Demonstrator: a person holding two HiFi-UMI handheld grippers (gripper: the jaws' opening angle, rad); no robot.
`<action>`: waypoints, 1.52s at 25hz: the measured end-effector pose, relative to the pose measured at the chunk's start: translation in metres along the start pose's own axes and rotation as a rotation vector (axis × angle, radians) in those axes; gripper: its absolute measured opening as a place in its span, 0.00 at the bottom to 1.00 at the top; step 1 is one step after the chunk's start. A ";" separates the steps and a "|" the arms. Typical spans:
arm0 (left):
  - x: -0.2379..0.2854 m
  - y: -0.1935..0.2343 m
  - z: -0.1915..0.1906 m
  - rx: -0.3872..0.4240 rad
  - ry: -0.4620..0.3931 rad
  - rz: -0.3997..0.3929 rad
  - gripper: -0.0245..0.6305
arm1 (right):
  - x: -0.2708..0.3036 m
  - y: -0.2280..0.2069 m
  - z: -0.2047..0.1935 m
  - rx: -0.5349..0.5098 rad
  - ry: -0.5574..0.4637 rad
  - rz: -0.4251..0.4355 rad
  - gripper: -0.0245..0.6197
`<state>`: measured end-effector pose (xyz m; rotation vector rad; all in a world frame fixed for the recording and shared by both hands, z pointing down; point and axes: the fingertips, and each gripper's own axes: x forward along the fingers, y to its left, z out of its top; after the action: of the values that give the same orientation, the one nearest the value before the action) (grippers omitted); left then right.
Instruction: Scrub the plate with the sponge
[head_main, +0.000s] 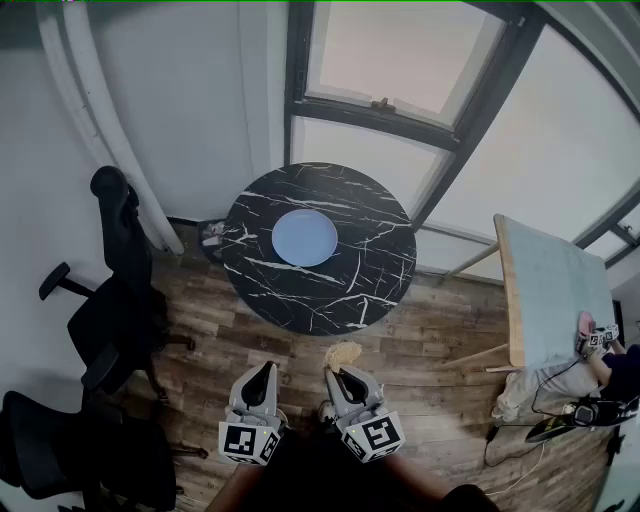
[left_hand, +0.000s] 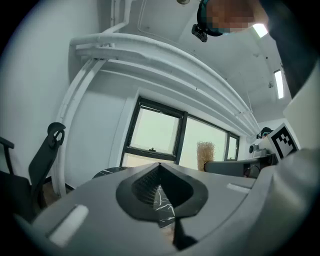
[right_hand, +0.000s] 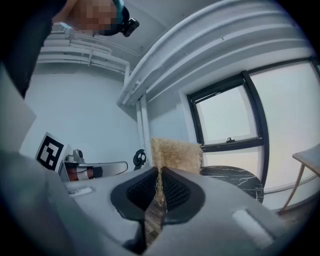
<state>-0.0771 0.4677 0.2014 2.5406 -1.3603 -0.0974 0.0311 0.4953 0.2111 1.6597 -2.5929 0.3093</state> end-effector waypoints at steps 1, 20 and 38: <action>0.000 0.001 -0.007 0.001 -0.003 -0.003 0.04 | 0.001 0.000 0.000 -0.001 0.001 0.001 0.07; 0.008 -0.021 -0.026 -0.003 0.013 0.017 0.04 | -0.018 -0.020 0.000 0.041 -0.018 0.033 0.07; 0.052 -0.063 -0.062 -0.010 0.084 0.094 0.04 | -0.024 -0.090 -0.015 -0.015 0.036 0.111 0.07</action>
<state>0.0139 0.4703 0.2483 2.4384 -1.4405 0.0198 0.1213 0.4829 0.2354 1.4936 -2.6594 0.3202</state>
